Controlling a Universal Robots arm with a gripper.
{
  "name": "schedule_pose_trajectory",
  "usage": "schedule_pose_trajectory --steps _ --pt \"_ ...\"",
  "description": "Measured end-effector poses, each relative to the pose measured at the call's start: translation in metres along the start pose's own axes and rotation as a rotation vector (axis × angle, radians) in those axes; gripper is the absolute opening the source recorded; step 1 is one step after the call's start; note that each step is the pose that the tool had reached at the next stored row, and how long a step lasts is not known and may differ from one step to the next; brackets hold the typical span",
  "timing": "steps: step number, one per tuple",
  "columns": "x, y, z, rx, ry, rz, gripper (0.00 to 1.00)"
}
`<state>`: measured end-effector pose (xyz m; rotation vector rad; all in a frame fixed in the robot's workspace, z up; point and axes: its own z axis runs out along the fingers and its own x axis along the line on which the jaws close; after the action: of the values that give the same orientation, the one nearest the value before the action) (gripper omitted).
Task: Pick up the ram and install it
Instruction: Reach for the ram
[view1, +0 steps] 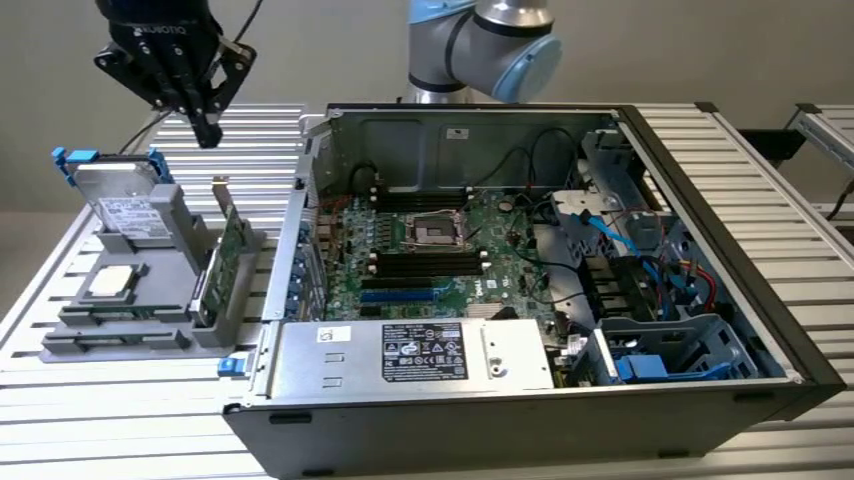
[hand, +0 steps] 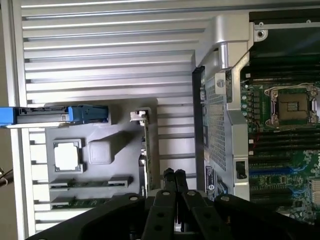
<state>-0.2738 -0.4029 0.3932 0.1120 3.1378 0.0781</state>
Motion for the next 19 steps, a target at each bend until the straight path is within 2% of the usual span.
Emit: schedule_pose_trajectory --steps 8,14,19 --pt "0.036 -0.0093 0.0005 -0.0063 0.0013 0.000 0.10" --pt "0.062 -0.0178 0.0026 -0.0063 0.0031 0.000 0.10" --pt "0.079 -0.0283 0.0063 -0.0060 0.0061 0.000 0.10"
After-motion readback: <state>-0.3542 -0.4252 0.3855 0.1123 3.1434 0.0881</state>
